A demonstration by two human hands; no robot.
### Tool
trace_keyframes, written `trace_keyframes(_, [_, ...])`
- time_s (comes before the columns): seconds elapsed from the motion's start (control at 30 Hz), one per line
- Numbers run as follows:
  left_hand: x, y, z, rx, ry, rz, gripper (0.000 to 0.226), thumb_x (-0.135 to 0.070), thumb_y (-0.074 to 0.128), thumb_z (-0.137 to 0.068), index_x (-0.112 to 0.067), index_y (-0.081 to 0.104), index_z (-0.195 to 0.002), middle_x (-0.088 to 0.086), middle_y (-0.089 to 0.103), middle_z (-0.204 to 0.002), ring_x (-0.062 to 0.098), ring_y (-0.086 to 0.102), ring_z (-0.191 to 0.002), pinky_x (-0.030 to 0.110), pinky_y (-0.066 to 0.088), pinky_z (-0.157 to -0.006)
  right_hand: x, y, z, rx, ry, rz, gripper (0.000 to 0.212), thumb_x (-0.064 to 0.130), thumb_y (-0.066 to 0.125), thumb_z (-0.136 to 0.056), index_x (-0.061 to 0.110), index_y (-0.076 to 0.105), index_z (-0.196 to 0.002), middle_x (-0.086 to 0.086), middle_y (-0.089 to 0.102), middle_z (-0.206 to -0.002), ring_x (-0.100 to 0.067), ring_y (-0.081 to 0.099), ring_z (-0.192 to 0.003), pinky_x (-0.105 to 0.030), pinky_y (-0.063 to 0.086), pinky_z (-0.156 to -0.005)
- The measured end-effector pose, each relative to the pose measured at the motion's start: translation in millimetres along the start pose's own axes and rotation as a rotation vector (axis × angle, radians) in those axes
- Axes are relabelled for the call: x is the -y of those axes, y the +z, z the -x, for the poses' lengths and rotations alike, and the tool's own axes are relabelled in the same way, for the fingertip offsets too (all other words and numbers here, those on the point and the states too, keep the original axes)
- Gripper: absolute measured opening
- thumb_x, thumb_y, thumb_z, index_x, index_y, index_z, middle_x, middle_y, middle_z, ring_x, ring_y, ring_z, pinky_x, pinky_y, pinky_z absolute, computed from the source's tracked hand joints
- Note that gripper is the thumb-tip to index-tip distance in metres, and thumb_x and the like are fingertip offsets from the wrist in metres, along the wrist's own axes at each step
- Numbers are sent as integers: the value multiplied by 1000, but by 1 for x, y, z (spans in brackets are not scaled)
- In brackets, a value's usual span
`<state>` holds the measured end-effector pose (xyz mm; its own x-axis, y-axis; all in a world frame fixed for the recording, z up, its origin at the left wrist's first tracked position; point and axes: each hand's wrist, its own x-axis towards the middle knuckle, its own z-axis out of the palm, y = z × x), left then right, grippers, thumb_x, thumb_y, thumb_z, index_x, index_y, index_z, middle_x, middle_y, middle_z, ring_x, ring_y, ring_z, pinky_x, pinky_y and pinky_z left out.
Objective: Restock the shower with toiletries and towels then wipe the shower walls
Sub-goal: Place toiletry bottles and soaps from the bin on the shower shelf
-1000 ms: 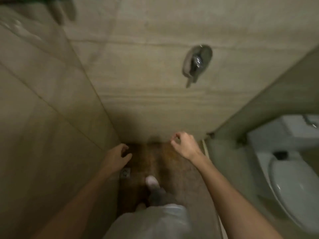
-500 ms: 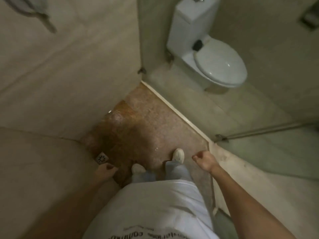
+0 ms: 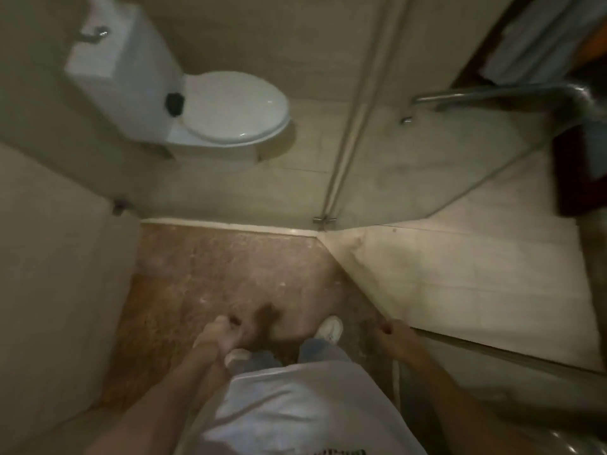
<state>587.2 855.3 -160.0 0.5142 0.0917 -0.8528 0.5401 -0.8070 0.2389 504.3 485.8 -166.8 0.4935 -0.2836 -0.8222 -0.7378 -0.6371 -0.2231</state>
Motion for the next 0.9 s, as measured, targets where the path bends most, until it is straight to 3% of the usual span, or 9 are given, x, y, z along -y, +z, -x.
trace_keyframes(0.1, [-96,15,-7,22,144,-11,24,-41,64,-93,-18,67,-96,1,70,-89,23,66,-87,28,49,-76,-44,-16,7,-31,94,-196,20,22,56,-97,17,64,-80,-5,62,-92,-10,56,-67,-18,42,-55])
trace_keyframes(0.17, [-154,26,-13,65,213,82,19,-28,62,-97,-10,67,-98,7,73,-92,21,70,-81,25,54,-67,-65,-21,15,-29,164,-309,18,28,54,-99,15,66,-95,-7,65,-98,-18,62,-80,-27,50,-69])
trace_keyframes(0.23, [-208,32,-16,85,307,122,12,-11,56,-99,-8,65,-106,12,71,-99,18,67,-78,15,51,-55,-85,-20,20,-37,215,-395,15,29,55,-99,19,63,-90,-6,64,-95,-23,62,-90,-30,47,-76])
trace_keyframes(0.33, [-266,45,-30,115,424,75,17,-7,54,-100,-10,65,-111,14,70,-103,23,66,-86,21,50,-66,-108,-20,21,-54,301,-499,16,30,55,-100,16,63,-104,-5,57,-99,-25,59,-95,-28,41,-76])
trace_keyframes(0.47, [-305,62,-68,210,386,-94,13,-9,51,-103,-14,63,-100,14,64,-99,21,61,-83,23,49,-69,-121,-25,10,-12,380,-561,30,32,52,-102,12,65,-121,-10,65,-124,-30,60,-116,-34,47,-97])
trace_keyframes(0.6, [-339,63,-110,258,284,-249,14,-18,54,-103,-12,65,-95,16,68,-98,22,62,-75,28,47,-66,-116,-43,-15,-62,444,-694,17,26,56,-98,18,71,-95,-6,70,-103,-20,63,-93,-37,52,-90])
trace_keyframes(0.73, [-398,51,-131,286,300,-393,14,-16,58,-100,-6,66,-103,17,71,-99,25,64,-79,30,47,-69,-95,-97,-45,-161,492,-832,20,26,55,-98,16,67,-110,-4,65,-100,-18,57,-90,-33,49,-86])
trace_keyframes(0.8, [-432,51,-137,301,376,-435,12,-15,57,-100,-8,67,-98,18,72,-99,23,64,-77,29,46,-68,-87,-132,-62,-232,460,-862,14,24,53,-98,18,65,-102,1,65,-93,-15,57,-86,-26,46,-74])
trace_keyframes(0.9, [-480,57,-141,316,462,-519,13,-15,57,-99,-7,68,-101,13,70,-96,19,65,-77,27,47,-65,-79,-175,-81,-346,435,-962,24,27,57,-97,15,66,-117,3,67,-105,-11,63,-79,-14,44,-58])
